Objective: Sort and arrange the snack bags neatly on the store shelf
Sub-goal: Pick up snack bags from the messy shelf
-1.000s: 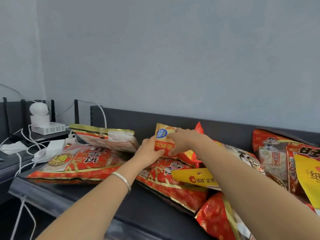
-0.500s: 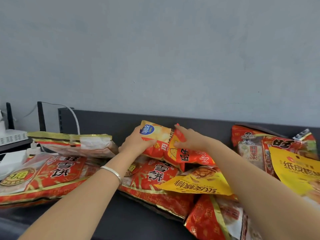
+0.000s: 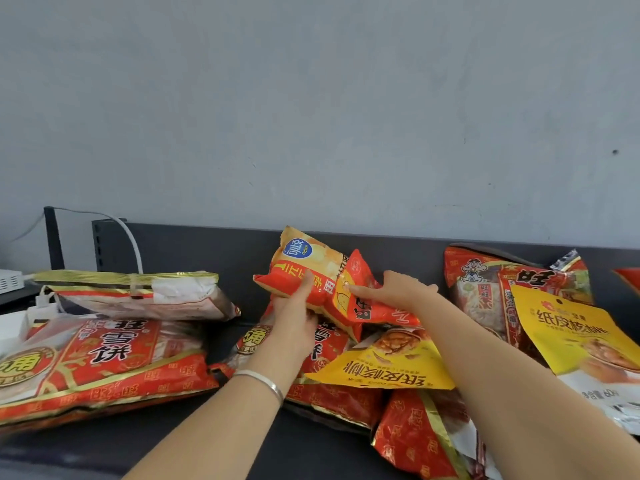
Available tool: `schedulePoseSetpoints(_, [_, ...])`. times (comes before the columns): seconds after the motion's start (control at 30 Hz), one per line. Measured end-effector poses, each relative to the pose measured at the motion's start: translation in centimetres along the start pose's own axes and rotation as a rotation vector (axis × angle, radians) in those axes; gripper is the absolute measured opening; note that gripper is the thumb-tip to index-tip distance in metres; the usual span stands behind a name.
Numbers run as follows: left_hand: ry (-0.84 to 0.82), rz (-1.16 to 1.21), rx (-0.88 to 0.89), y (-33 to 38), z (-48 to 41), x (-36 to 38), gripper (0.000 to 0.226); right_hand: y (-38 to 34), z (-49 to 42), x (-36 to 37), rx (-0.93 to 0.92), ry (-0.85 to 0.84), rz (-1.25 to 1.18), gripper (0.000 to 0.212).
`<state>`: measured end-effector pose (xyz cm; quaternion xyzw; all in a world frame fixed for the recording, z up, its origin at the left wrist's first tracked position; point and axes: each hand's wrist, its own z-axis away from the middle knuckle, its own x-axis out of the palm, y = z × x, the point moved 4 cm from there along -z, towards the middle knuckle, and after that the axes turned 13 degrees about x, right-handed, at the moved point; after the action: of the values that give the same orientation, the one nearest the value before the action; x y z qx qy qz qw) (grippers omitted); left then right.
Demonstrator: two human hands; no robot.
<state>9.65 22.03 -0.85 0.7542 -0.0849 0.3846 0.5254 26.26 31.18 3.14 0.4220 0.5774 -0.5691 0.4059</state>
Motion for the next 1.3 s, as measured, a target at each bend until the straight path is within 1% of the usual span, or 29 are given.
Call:
schedulePoseSetpoints(0.07, [-0.012, -0.085, -0.063, -1.3, -0.2, 0.7, 0.061, 0.2, -0.4, 0.0, -0.022, -0.010, -0.014, 0.080])
schedulePoseSetpoints(0.1, [-0.006, -0.115, -0.078, -1.8, -0.4, 0.9, 0.059, 0.3, -0.7, 0.0, -0.033, -0.035, -0.038, 0.076])
schedulePoseSetpoints(0.13, [0.009, -0.124, -0.095, -2.0, -0.5, 1.2, 0.059, 0.4, -1.0, 0.0, -0.045, -0.076, -0.078, 0.075])
schedulePoseSetpoints(0.2, [0.038, -0.123, -0.098, -2.2, -0.8, 1.6, 0.068, 0.8, -1.9, 0.1, -0.076, -0.134, -0.156, 0.073])
schedulePoseSetpoints(0.27, [0.041, -0.148, -0.061, -2.5, -1.1, 1.7, 0.076, 1.0, -2.4, 0.3, -0.104, -0.139, -0.175, 0.057])
schedulePoseSetpoints(0.33, [0.044, -0.175, 0.026, -2.5, -1.1, 1.7, 0.072, 1.1, -2.3, 0.3, -0.113, -0.110, -0.160, 0.039])
schedulePoseSetpoints(0.37, [0.040, -0.189, 0.073, -2.2, -0.9, 1.7, 0.069, 1.1, -2.0, 0.2, -0.111, -0.098, -0.136, 0.035])
schedulePoseSetpoints(0.43, [0.025, -0.222, 0.169, -1.5, -0.6, 1.7, 0.068, 1.1, -1.2, 0.1, -0.096, -0.072, -0.086, 0.037])
schedulePoseSetpoints(0.5, [0.019, -0.260, 0.260, -0.6, -0.2, 1.4, 0.068, 1.0, -0.5, -0.1, -0.083, -0.033, -0.037, 0.045])
schedulePoseSetpoints(0.53, [0.015, -0.284, 0.302, -0.1, 0.0, 1.2, 0.068, 0.9, -0.1, -0.3, -0.078, -0.012, -0.018, 0.044])
schedulePoseSetpoints(0.63, [-0.009, -0.346, 0.414, 1.7, 0.9, 0.9, 0.064, 0.4, 0.7, -1.3, -0.075, 0.102, 0.002, 0.022])
schedulePoseSetpoints(0.7, [-0.023, -0.374, 0.436, 2.6, 1.1, 0.8, 0.062, 0.3, 1.2, -2.5, -0.037, 0.201, -0.068, 0.021])
schedulePoseSetpoints(0.87, [-0.068, -0.441, 0.459, 3.9, 1.6, 1.3, 0.055, 1.0, 3.1, -6.8, 0.166, 0.459, -0.453, 0.032])
schedulePoseSetpoints(0.93, [-0.114, -0.469, 0.460, 3.6, 1.8, 2.1, 0.056, 1.4, 3.8, -7.7, 0.238, 0.496, -0.481, 0.031])
schedulePoseSetpoints(0.97, [-0.144, -0.473, 0.443, 3.3, 2.0, 2.5, 0.057, 1.3, 4.2, -7.8, 0.245, 0.492, -0.464, 0.031])
schedulePoseSetpoints(1.03, [-0.179, -0.469, 0.373, 2.5, 2.8, 3.1, 0.067, 0.9, 4.7, -7.4, 0.183, 0.410, -0.458, 0.033])
schedulePoseSetpoints(1.13, [-0.190, -0.462, 0.264, 1.5, 3.4, 2.6, 0.092, -0.1, 4.7, -6.1, 0.061, 0.184, -0.506, 0.042])
schedulePoseSetpoints(1.23, [-0.204, -0.477, 0.267, 1.3, 2.9, 2.2, 0.096, -0.9, 5.0, -5.4, -0.071, -0.097, -0.478, 0.058])
schedulePoseSetpoints(1.3, [-0.232, -0.496, 0.268, 1.2, 2.5, 2.2, 0.095, -0.7, 5.5, -5.5, -0.156, -0.242, -0.339, 0.069])
